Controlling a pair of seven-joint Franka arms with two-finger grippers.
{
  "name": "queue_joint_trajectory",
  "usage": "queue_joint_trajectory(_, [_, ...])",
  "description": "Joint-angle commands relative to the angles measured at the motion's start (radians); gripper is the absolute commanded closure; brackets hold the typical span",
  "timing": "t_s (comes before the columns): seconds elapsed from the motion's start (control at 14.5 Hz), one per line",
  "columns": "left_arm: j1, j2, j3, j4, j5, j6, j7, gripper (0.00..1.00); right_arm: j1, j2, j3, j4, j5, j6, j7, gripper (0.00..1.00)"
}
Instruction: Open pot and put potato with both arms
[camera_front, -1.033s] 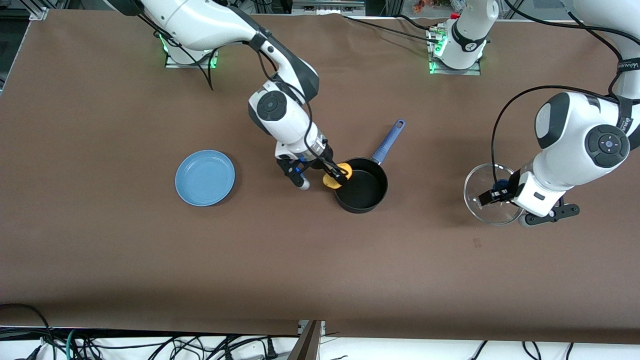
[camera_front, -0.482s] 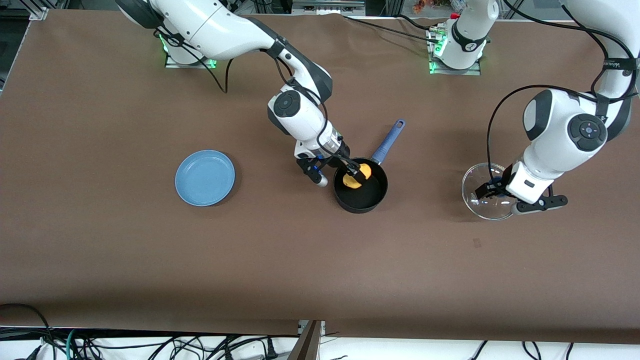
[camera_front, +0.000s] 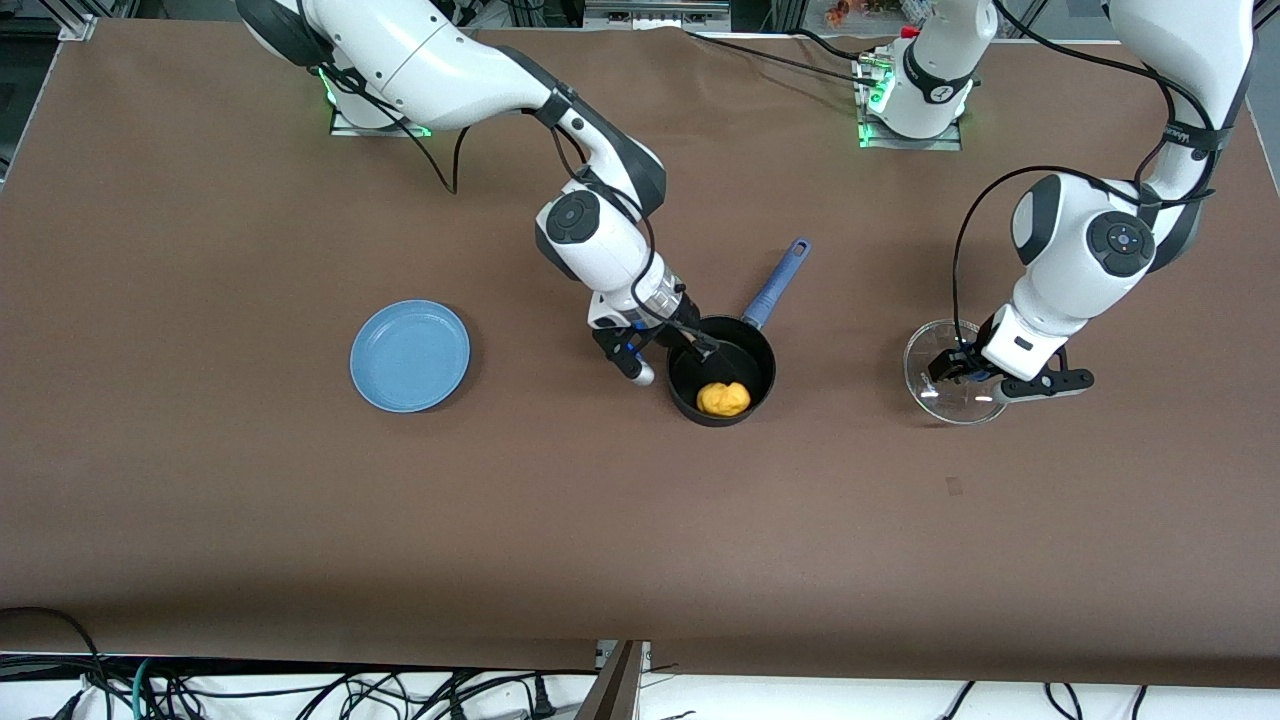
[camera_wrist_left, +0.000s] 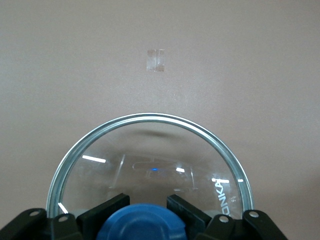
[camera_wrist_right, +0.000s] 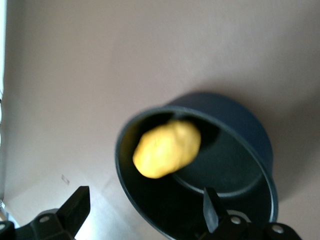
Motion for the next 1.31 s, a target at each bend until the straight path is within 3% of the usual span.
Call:
queue_joint_trajectory(0.0, [0.025, -0.007, -0.005, -0.032, -0.016, 0.057, 0.035, 0.62, -0.018, -0.026, -0.022, 0.071, -0.061, -0.214, -0.06, 0.0])
queue_joint_trajectory(0.48, [0.028, 0.078, -0.001, -0.052, -0.01, 0.119, 0.035, 0.63, -0.122, -0.11, -0.022, 0.119, -0.061, -0.621, -0.565, 0.0])
queue_joint_trajectory(0.62, [0.034, 0.098, 0.001, -0.054, 0.042, 0.123, 0.033, 0.63, -0.161, -0.159, -0.026, 0.118, -0.067, -0.705, -0.736, 0.0])
queue_joint_trajectory(1.1, [0.048, 0.11, 0.002, -0.061, 0.057, 0.127, 0.03, 0.57, -0.434, -0.365, -0.025, 0.107, -0.067, -1.084, -1.322, 0.0])
queue_joint_trajectory(1.24, [0.049, 0.11, 0.004, -0.061, 0.123, 0.124, 0.018, 0.57, -0.513, -0.445, -0.026, 0.079, -0.072, -1.184, -1.442, 0.0])
